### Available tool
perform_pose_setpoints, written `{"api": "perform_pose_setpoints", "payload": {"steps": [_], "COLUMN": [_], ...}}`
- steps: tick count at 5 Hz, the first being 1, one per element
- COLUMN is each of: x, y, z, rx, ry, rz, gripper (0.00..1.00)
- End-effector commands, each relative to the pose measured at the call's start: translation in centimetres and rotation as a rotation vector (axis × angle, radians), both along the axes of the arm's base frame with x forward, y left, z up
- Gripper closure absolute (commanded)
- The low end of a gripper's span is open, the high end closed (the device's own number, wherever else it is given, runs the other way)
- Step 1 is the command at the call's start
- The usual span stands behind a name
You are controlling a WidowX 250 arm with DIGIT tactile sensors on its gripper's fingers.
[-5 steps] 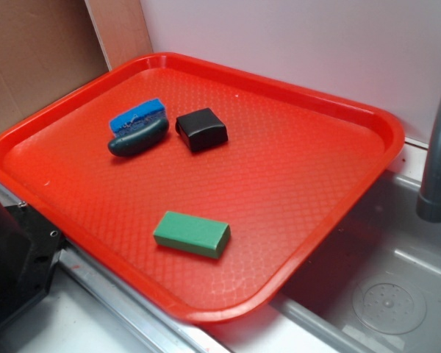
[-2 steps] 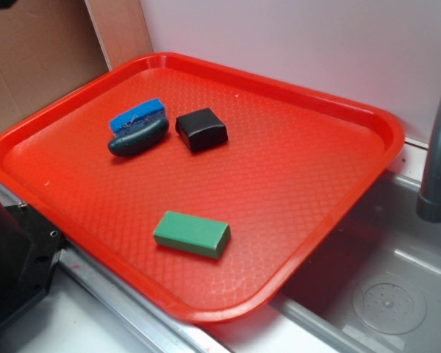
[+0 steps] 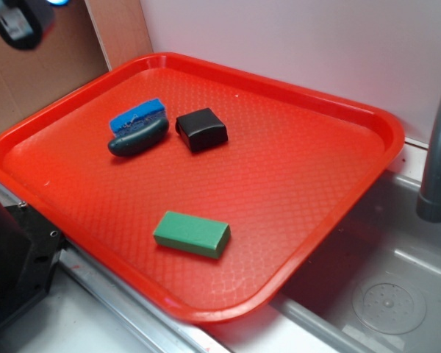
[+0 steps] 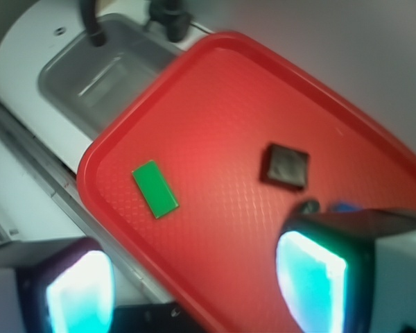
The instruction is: Grab the green block.
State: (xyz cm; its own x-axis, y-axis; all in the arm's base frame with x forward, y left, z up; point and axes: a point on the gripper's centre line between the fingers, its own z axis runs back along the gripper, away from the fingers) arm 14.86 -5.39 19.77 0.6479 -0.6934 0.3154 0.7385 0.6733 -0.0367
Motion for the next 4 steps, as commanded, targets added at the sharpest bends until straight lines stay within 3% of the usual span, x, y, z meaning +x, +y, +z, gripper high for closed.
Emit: {"api": "perform_pose_setpoints", "payload": {"steps": [1, 3, 4], "x": [0.3, 1.9, 2.5], "y": [-3.9, -4.6, -5.4], "z": [-4.5, -10.6, -13.5], "rx": [0.023, 0.071, 0.128], "ry": [-0.054, 0.029, 0.063], "rz": [-0.321, -0.341, -0.356], "gripper": [0.0, 0.0, 0.0]}}
